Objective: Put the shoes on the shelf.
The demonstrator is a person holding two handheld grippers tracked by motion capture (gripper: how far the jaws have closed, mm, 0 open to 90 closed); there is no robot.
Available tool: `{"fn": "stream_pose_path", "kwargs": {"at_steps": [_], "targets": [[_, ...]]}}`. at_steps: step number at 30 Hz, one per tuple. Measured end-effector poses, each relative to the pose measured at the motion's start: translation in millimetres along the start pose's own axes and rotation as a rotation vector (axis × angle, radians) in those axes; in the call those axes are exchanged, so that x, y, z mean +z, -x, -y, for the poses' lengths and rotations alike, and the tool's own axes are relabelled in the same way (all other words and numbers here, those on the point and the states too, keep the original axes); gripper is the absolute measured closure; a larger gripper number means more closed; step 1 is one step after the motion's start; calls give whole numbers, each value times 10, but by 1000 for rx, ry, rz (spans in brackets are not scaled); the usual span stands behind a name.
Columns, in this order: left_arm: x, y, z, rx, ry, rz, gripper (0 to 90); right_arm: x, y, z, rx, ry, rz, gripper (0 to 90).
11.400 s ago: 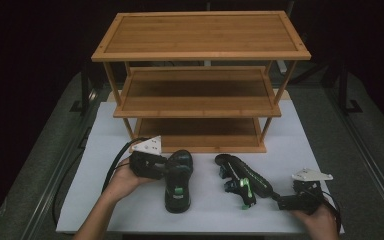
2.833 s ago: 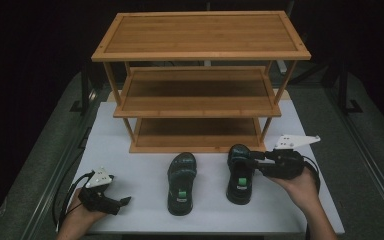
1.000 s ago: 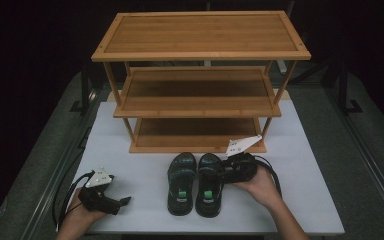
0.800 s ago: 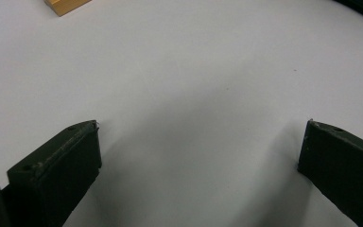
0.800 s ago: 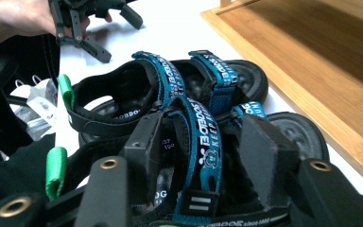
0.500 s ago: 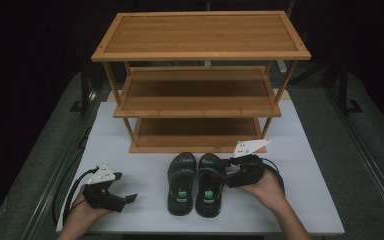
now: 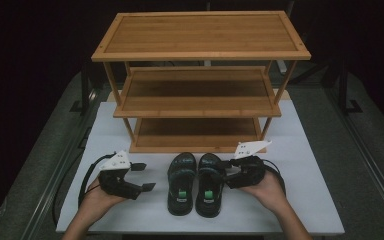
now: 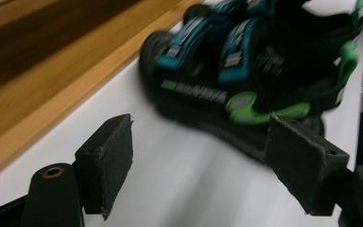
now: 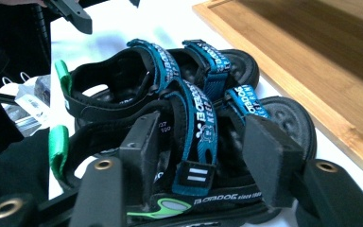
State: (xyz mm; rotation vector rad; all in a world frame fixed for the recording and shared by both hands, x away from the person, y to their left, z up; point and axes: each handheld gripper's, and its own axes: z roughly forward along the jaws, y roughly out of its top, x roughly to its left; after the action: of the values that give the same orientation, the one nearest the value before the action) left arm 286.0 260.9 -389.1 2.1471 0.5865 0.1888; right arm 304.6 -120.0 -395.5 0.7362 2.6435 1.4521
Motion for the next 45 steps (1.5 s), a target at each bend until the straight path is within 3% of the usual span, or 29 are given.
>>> {"fn": "stream_pose_path", "kwargs": {"at_steps": [1, 2, 4, 11, 20, 28, 29, 34, 38, 45], "targets": [[66, 20, -92, 22, -1, 34, 285, -2, 2, 8, -4, -2, -2, 486], [66, 20, -92, 22, -1, 34, 299, -3, 2, 12, -3, -3, -3, 497], [181, 50, -202, 41, -1, 74, 320, -2, 5, 24, 0, -5, -5, 506], [461, 50, -294, 62, -35, 119, 413, 29, 5, 64, 7, -22, -13, 561], [565, 29, -267, 51, -27, 139, 516, 63, -13, 97, 34, -30, -25, 635], [617, 49, -274, 69, -30, 145, 558, 98, -34, 79, 33, -48, -9, 675], [627, 69, -284, 77, -27, 153, 636, 95, -38, 78, 33, -51, -7, 679], [618, 106, -317, 95, -46, 122, 699, 94, -31, 77, 38, -46, -6, 685], [613, 140, -325, 106, -27, 96, 706, 96, -35, 66, 45, -39, -1, 689], [588, 146, -377, 83, 25, 57, 710, 66, -28, 4, 41, -6, 23, 690]]}}
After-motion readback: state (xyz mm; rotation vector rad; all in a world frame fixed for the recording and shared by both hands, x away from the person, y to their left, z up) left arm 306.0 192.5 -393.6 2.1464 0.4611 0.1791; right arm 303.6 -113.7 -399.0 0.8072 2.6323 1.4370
